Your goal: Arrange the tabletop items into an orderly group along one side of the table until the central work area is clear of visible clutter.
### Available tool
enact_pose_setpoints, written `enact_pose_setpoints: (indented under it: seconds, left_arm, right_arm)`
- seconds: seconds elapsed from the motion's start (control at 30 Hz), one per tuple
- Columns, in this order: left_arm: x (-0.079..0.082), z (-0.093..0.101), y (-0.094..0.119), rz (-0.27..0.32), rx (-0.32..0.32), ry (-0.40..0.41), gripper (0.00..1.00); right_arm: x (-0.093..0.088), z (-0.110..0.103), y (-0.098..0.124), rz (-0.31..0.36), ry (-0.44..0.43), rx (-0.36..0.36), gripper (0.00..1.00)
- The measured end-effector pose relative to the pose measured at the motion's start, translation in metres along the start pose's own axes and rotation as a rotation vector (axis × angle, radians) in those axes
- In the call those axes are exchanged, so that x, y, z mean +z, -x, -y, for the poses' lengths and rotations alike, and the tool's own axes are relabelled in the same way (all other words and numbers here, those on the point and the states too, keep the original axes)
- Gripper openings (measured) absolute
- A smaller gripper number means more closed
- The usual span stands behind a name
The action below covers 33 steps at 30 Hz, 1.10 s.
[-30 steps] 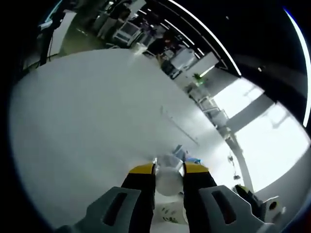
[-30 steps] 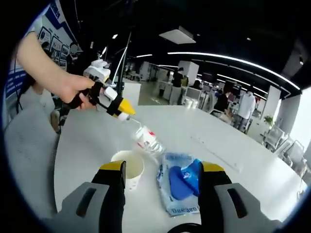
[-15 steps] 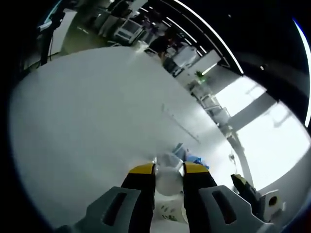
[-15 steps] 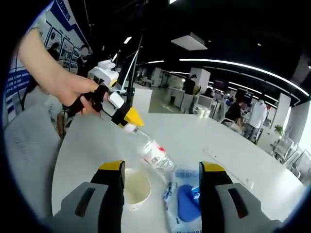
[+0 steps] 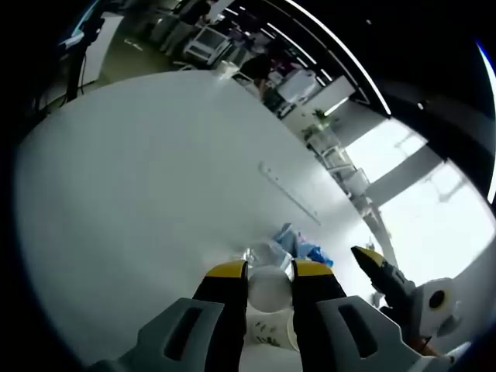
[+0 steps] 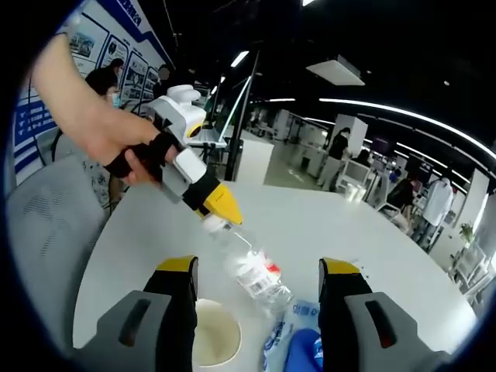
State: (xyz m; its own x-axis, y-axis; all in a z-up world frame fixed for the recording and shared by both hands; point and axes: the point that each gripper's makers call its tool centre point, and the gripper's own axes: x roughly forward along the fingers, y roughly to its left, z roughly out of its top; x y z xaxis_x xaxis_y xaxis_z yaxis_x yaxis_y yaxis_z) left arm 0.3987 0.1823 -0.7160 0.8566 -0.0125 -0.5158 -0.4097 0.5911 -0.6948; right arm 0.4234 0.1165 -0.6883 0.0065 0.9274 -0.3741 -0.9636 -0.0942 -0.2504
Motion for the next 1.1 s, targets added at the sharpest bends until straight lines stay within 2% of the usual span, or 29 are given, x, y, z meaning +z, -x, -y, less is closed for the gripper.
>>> enact_pose_setpoints:
  seconds: [0.1, 0.2, 0.37, 0.73, 0.8, 1.1]
  left_arm:
    - [0.000, 0.001, 0.000, -0.003, 0.001, 0.001, 0.16]
    - [0.002, 0.001, 0.000, 0.000, 0.003, 0.005, 0.16]
    - [0.002, 0.002, 0.000, -0.002, 0.007, 0.008, 0.16]
    - [0.002, 0.001, 0.001, -0.005, 0.013, 0.027, 0.16]
    - [0.002, 0.002, 0.001, -0.003, 0.012, 0.027, 0.16]
    - [0.001, 0.004, 0.001, 0.001, 0.008, 0.046, 0.16]
  right_arm:
    - [0.003, -0.004, -0.007, -0.016, 0.067, 0.040, 0.61]
    - [0.007, -0.005, -0.013, -0.015, 0.085, 0.058, 0.61]
    - [-0.003, -0.006, -0.029, -0.077, 0.199, 0.096, 0.61]
    - [-0.003, -0.021, -0.053, -0.091, 0.246, 0.162, 0.59]
    - [-0.004, -0.025, -0.059, -0.097, 0.278, 0.179, 0.59]
    - [0.001, -0.030, -0.075, -0.087, 0.305, 0.198, 0.51]
